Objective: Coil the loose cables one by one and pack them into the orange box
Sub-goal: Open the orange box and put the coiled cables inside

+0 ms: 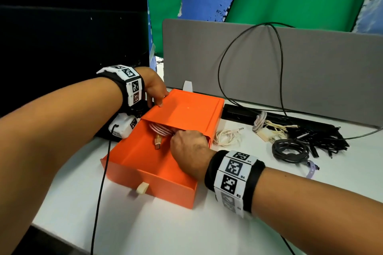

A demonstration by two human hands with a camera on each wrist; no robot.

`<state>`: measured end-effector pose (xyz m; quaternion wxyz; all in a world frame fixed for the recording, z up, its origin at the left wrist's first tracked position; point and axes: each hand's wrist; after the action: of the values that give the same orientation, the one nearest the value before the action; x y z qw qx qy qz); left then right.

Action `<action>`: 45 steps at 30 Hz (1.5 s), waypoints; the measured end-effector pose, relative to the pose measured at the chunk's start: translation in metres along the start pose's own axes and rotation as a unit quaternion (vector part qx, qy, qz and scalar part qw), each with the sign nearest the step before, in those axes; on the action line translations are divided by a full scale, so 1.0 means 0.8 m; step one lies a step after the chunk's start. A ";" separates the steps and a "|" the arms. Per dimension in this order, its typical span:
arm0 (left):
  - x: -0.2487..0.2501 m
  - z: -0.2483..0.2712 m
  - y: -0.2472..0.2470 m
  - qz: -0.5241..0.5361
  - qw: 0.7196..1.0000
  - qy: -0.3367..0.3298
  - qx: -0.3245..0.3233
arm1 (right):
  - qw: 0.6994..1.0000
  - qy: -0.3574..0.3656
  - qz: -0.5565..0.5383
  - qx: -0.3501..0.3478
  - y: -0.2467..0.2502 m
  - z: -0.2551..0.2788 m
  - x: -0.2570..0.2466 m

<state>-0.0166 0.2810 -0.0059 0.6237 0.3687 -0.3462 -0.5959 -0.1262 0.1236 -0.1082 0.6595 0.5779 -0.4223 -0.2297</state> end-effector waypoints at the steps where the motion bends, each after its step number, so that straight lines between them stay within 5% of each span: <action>1: 0.000 -0.001 0.000 -0.002 1.000 0.001 -0.001 | 1.000 -0.003 -0.004 0.001 0.000 -0.002 0.000; 10: 0.000 -0.004 0.001 0.008 1.000 0.005 0.003 | 0.999 0.005 0.035 -0.010 0.009 -0.008 -0.010; 16: -0.002 -0.006 0.002 0.005 1.000 -0.003 0.006 | 0.995 -0.017 -0.067 -0.069 0.006 0.001 0.002; 19: -0.003 -0.005 0.001 0.002 1.000 -0.005 0.007 | 0.994 0.021 -0.033 -0.105 0.018 0.012 0.011; 30: -0.005 -0.012 0.000 0.014 1.000 -0.001 0.015 | 0.999 0.030 0.009 -0.008 0.028 0.022 0.001; 37: -0.010 -0.022 -0.001 0.020 1.000 -0.006 0.019 | 0.999 0.048 -0.004 -0.006 0.037 0.017 0.018; 40: -0.011 -0.025 0.000 0.027 0.999 -0.013 0.022 | 0.996 0.047 -0.075 0.014 0.069 0.021 0.048; 43: -0.013 -0.027 0.001 0.026 0.999 -0.018 0.021 | 0.991 -0.020 -0.101 0.087 0.099 0.021 0.106; 45: -0.012 -0.025 0.000 0.018 0.999 -0.022 0.023 | 0.992 -0.059 -0.084 0.076 0.102 0.020 0.148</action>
<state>0.0006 0.2918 -0.0153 0.6179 0.3635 -0.3803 -0.5844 -0.0906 0.0397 0.0037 0.5662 0.6452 -0.4262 -0.2856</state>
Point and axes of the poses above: each hand's wrist, its own z-axis away from the middle knuckle, its own y-axis out of the back of the hand, x = y × z, and after that the axes turned 5 degrees about -y, right-handed
